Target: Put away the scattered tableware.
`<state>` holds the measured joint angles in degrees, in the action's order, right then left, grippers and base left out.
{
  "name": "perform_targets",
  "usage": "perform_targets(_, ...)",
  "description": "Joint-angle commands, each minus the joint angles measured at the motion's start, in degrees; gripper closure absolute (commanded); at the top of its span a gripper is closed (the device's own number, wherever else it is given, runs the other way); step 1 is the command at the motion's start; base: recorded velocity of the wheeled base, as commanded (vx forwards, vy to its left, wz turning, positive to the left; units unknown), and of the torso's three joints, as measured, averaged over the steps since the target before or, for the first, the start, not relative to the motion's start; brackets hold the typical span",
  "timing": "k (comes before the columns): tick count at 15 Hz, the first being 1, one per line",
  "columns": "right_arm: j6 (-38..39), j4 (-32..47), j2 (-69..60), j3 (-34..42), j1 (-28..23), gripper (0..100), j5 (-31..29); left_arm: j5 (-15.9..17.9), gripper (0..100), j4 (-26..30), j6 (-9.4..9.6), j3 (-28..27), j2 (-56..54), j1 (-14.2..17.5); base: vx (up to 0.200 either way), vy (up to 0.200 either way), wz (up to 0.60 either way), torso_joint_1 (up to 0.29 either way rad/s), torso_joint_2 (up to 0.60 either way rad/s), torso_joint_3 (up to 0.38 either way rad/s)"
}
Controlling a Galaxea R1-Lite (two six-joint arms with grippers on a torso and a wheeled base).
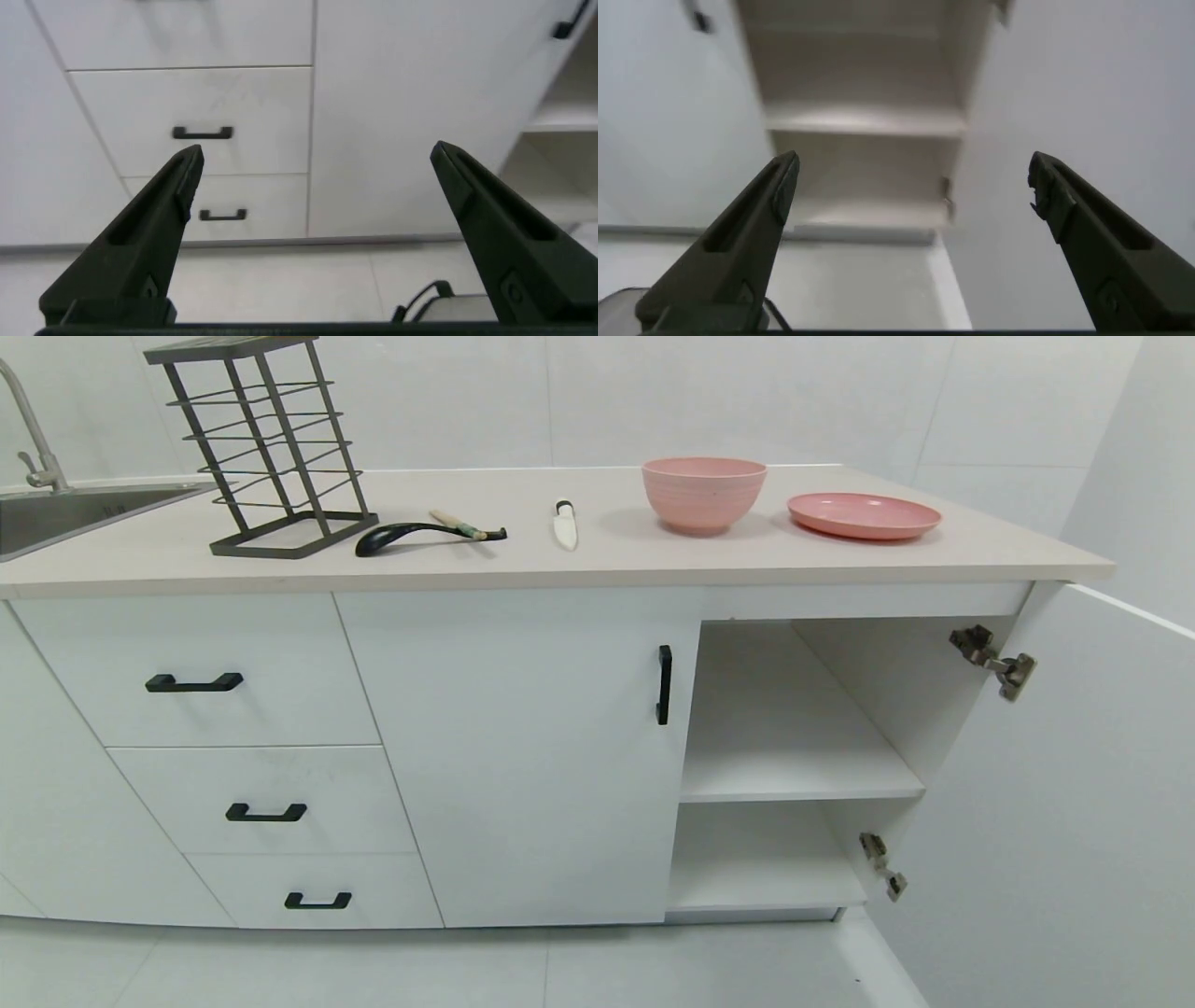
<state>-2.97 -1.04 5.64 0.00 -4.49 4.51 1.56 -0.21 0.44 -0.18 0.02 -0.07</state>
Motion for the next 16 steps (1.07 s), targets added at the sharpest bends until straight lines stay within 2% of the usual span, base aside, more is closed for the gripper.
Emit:
perform_targets(1, 3.0, 1.5, 0.2, 0.0, 0.0, 0, -2.8, 1.3, 0, -0.1, 0.09, 0.2, 0.0, 0.0, 0.0, 0.0, 0.0, 0.0, 0.0, 0.0)
perform_targets(7, 4.3, 1.3, 0.3, 0.0, 0.0, 0, -2.7, 1.6, 0, 0.0, -0.18, 0.2, 0.0, 0.0, 0.0, 0.0, 0.0, 0.0, 0.0, 0.0)
perform_targets(13, 4.3, 1.3, 0.3, 0.0, 0.0, 0, -2.7, 1.0, 0, 0.1, -0.09, 0.2, 0.0, 0.0, 0.0, -0.2, 0.0, 0.006, 0.0, 0.002)
perform_targets(15, 4.3, 1.3, 0.2, 0.0, 0.0, 0, -2.7, 0.7, 0, 0.1, 0.09, 0.2, 0.0, 0.0, 0.0, -0.2, -0.6, 0.002, 0.0, 0.002)
perform_targets(16, 4.4, 1.3, 0.3, 0.0, 0.0, 0, -2.7, 0.6, 0, 0.1, 0.09, 0.2, 0.0, 0.0, 0.0, 0.0, -0.6, 0.002, 0.0, 0.002)
